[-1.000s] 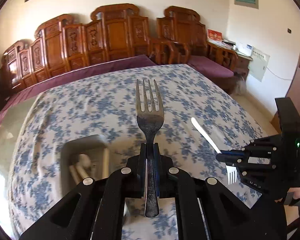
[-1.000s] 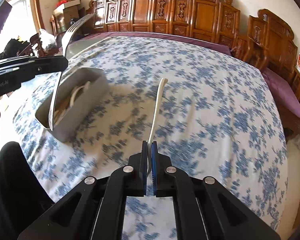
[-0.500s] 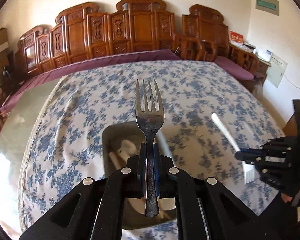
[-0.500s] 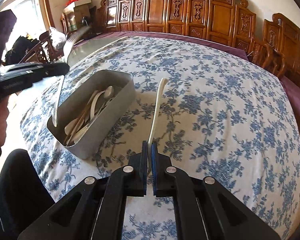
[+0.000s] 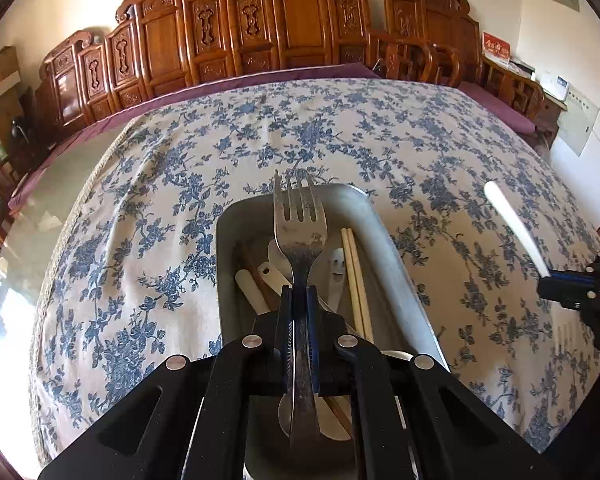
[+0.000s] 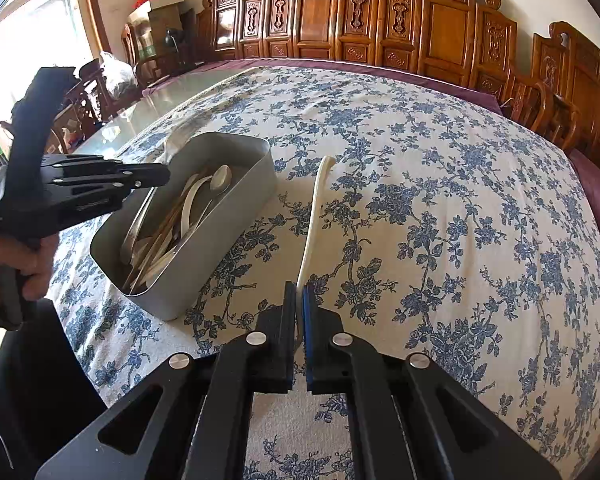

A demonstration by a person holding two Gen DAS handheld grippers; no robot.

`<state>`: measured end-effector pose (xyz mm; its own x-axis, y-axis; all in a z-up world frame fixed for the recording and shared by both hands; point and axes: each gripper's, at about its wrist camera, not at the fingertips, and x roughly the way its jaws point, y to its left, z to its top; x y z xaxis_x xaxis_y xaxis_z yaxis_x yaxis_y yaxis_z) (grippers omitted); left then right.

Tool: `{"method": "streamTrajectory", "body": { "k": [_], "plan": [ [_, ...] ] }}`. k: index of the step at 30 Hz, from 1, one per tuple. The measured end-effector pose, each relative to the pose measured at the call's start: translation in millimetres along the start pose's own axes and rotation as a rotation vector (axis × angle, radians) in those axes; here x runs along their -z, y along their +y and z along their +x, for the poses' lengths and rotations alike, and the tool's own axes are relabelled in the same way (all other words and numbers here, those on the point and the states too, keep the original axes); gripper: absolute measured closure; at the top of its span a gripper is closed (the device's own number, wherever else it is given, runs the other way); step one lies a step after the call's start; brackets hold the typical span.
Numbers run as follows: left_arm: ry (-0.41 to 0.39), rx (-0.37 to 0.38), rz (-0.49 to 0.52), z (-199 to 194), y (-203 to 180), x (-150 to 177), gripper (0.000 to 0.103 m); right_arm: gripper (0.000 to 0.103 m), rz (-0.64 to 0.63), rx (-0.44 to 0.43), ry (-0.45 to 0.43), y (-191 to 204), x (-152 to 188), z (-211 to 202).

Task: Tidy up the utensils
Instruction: 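Lift the metal fork with the left tool and carry it into the tray, then lower the white plastic fork into the tray and open the right tool while the left tool releases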

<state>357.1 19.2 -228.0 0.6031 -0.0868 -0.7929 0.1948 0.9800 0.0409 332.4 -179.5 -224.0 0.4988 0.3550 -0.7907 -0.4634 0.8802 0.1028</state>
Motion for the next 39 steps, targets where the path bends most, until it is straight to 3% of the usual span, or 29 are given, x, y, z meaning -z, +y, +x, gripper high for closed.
{"method": "streamTrajectory", "body": {
  "k": [5,8,15,28,39],
  "plan": [
    [0.041,-0.019,0.002,19.5,2.4,-3.2,0.098,0.098,0.002,-0.005,-0.004,0.4,-2.2,-0.2],
    [0.061,-0.028,0.007,28.2,2.1,-4.8,0.103,0.098,0.003,-0.006,-0.005,0.2,-3.0,-0.8],
    [0.063,-0.036,0.014,31.6,0.5,-6.7,0.103,0.098,0.004,-0.006,-0.003,-0.1,-4.2,-0.7],
    [-0.004,-0.004,-0.046,-18.1,31.3,1.6,0.103,0.098,-0.030,-0.047,-0.035,41.8,-33.5,-3.4],
    [-0.051,0.000,-0.091,-58.0,68.2,10.3,0.103,0.098,-0.045,-0.111,-0.019,95.5,-68.9,23.1]
  ]
}}
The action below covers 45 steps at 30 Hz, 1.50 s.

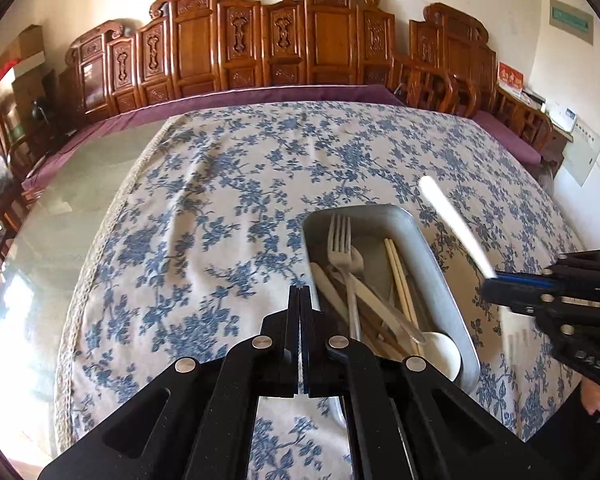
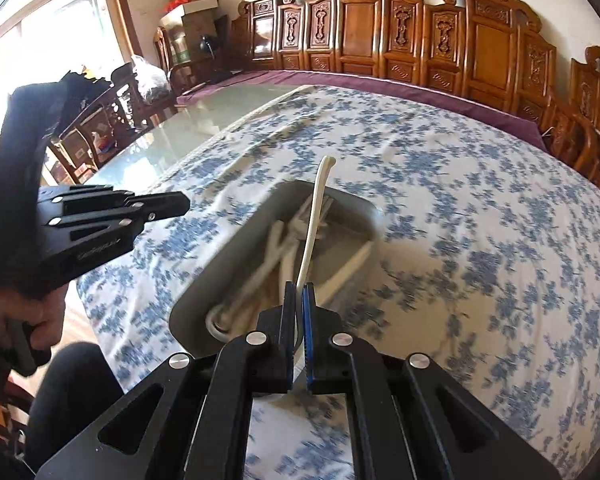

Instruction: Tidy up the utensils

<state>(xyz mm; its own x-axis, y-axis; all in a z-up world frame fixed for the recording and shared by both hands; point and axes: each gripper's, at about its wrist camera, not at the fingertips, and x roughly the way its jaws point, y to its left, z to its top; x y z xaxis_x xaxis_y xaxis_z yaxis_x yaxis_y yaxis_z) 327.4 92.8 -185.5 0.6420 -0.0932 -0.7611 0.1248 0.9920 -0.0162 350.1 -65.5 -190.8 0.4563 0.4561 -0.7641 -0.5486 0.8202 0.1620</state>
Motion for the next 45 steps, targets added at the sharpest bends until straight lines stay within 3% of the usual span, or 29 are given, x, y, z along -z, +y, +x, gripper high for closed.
{"method": "streamTrajectory", "body": {
  "k": [11,17,24,30,35,45],
  "plan": [
    [0.000,-0.007,-0.044,-7.8,28.4,13.1,0.103,0.098,0.096,-0.045,0.051,11.3,-21.6,47.5],
    [0.000,-0.006,-0.053,-7.5,31.6,14.1,0.103,0.098,0.105,-0.006,0.101,12.0,-15.1,72.1],
    [-0.001,0.000,-0.048,-8.1,27.6,14.7,0.103,0.098,0.095,0.076,0.120,4.4,-1.6,73.9],
    [0.007,0.001,-0.050,-5.0,28.0,16.1,0.103,0.098,0.108,0.067,0.117,0.0,-3.7,76.9],
    [0.006,0.009,-0.061,-6.2,31.4,16.2,0.103,0.097,0.091,-0.014,0.100,13.7,-8.8,74.9],
    [0.005,0.006,-0.065,-9.7,28.9,15.2,0.103,0.090,0.058,0.044,0.048,17.6,0.3,54.2]
  ]
}}
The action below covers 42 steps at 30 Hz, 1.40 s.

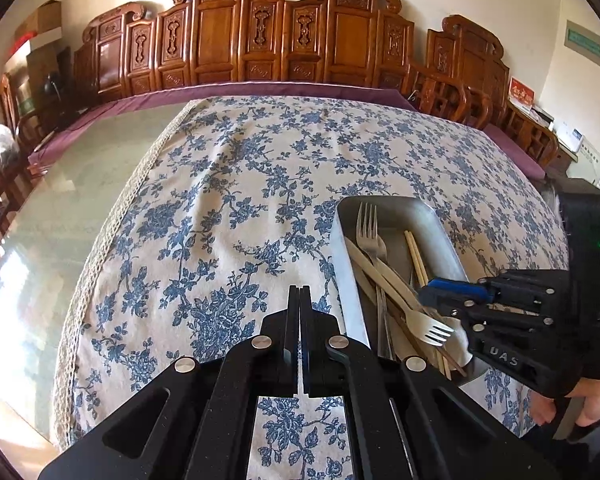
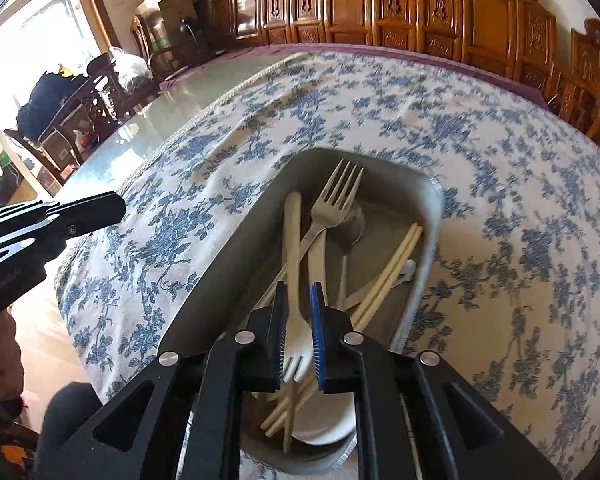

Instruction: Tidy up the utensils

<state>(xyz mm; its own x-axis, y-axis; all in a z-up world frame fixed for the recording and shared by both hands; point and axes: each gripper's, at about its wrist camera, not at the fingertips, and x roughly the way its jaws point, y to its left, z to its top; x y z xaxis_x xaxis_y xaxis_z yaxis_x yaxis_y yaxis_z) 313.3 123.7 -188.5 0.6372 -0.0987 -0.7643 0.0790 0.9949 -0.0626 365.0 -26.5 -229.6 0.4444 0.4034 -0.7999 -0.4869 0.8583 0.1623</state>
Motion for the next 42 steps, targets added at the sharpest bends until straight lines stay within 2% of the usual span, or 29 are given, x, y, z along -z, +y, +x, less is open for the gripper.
{"method": "streamTrajectory", "body": {
  "k": [3,5,7,8,9,10,11,13,15,17,21,30,35,42],
  "plan": [
    [-0.010,-0.008,0.011,-6.6,-6.1,-0.4,0.103,0.088,-0.001,0.025,-0.047,-4.5,2.1,-21.7],
    [-0.006,-0.007,0.003,-12.0,-9.7,-1.3,0.100,0.074,-0.005,0.043,-0.080,-7.6,4.1,-39.0],
    [-0.016,0.000,-0.014,-19.7,-13.6,-2.2,0.087,0.063,0.006,0.062,-0.120,-12.9,7.8,-62.7],
    [-0.024,0.007,-0.019,-25.6,-18.0,-2.2,0.076,0.056,0.013,0.068,-0.134,-16.3,9.3,-70.7],
    [-0.028,0.006,-0.017,-29.7,-21.8,-2.1,0.069,0.052,0.023,0.078,-0.150,-19.4,11.4,-80.9],
    [-0.033,-0.002,-0.009,-34.3,-27.3,-1.9,0.066,0.043,0.032,0.093,-0.173,-23.2,15.0,-94.6],
    [-0.036,-0.009,-0.002,-37.6,-31.7,-1.7,0.057,0.034,0.037,0.106,-0.188,-25.9,17.5,-104.1],
    [-0.052,-0.016,0.013,-48.4,-43.6,-1.4,0.045,0.025,0.048,0.133,-0.214,-32.3,26.1,-126.8],
    [-0.064,-0.015,0.016,-58.0,-52.9,-0.7,0.021,0.015,0.064,0.159,-0.238,-37.7,34.2,-145.3],
    [-0.071,-0.012,0.024,-66.0,-62.7,1.0,0.015,0.005,0.081,0.180,-0.266,-41.6,44.3,-165.3],
    [-0.073,-0.016,0.050,-80.8,-83.4,6.7,0.008,0.002,0.098,0.227,-0.292,-46.4,61.4,-197.1],
    [-0.052,-0.019,0.036,-106.3,-110.1,31.3,0.008,0.002,0.155,0.296,-0.313,-51.1,99.0,-244.9],
    [-0.093,-0.035,0.044,-135.3,-120.1,37.5,0.008,0.002,0.188,0.306,-0.348,-50.0,112.7,-269.5],
    [-0.172,-0.009,0.039,-177.6,-128.8,38.3,0.008,0.002,0.193,0.322,-0.396,-42.2,117.9,-296.2]
  ]
}}
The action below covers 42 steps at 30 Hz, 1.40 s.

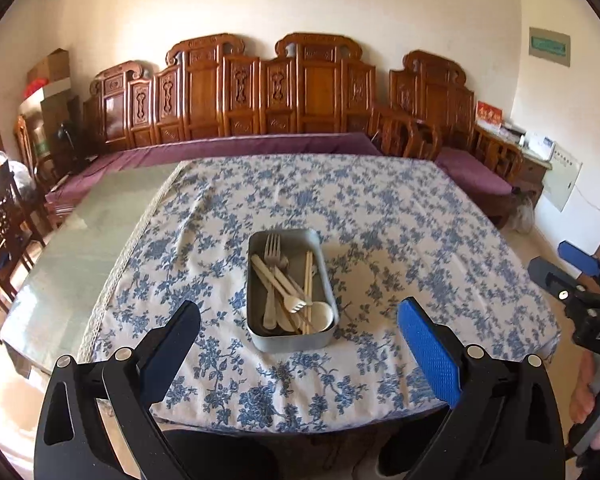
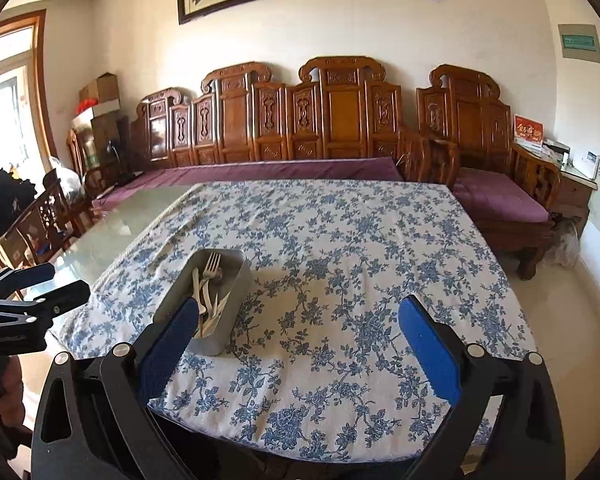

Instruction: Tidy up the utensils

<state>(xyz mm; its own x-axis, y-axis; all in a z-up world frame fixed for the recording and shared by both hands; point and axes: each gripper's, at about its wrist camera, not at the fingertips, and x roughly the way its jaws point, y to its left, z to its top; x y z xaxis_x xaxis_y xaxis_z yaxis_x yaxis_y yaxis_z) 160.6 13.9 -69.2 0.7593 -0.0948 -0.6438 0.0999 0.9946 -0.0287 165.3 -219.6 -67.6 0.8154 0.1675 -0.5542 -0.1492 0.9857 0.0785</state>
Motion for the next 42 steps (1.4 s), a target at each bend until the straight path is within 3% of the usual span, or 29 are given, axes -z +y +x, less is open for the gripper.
{"method": "streamTrajectory", "body": {
  "k": [8,18,22,42],
  "plan": [
    [-0.063,0.000,0.014,-32.4,-13.5,-7.7,0.008,0.002,0.007,-0.001,-0.058,3.6,-9.2,-27.2],
    [-0.218,-0.020,0.032,-91.2,-27.9,-29.4,0.008,0.002,-0.042,0.039,-0.248,13.0,-40.0,-92.7],
    [-0.267,-0.020,0.028,-111.8,-31.4,-32.3,0.008,0.002,-0.042,0.042,-0.287,14.1,-44.3,-108.6],
    [-0.282,-0.030,0.017,-113.8,-28.7,-28.2,0.008,0.002,-0.028,0.046,-0.284,19.1,-43.0,-111.8]
  ]
}}
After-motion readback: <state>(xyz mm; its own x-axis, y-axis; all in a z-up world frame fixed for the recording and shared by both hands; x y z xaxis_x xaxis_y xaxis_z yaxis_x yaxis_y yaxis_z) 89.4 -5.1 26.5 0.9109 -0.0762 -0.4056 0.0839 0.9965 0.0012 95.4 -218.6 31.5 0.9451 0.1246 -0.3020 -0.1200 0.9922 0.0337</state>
